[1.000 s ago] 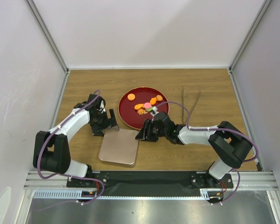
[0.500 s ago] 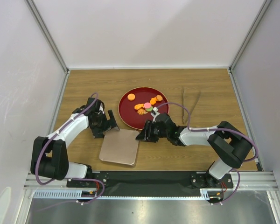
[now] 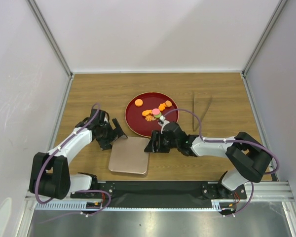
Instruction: Pack the cookies
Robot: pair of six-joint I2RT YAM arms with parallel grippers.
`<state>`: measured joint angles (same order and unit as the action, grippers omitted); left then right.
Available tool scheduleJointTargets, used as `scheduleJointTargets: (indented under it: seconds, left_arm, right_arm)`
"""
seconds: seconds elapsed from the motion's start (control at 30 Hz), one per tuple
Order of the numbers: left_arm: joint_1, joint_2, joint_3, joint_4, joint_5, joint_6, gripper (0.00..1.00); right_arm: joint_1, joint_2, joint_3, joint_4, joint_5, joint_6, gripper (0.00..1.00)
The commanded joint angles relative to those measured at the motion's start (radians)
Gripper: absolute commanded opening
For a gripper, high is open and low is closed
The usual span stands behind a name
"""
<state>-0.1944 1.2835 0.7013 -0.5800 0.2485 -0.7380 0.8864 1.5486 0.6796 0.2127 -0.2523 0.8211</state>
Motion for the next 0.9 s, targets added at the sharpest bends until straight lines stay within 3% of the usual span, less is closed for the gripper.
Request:
scheduleJointTargets:
  seconds: [0.0,0.47,0.87]
  left_arm:
    - [-0.01,0.045,-0.071,-0.038,-0.126,-0.103,0.98]
    - [-0.011,0.068,-0.062,-0.047,-0.156,-0.1,0.98]
    - [-0.004,0.039,-0.092,-0.066,-0.147,-0.09,0.99]
  right_arm:
    - [0.066,-0.025,0.018,-0.159,0.005,-0.125,0.65]
    - [0.236,-0.099,0.014,-0.364,0.064,-0.191,0.59]
    - [0.276,-0.035,0.043,-0.361,0.061,-0.178,0.52]
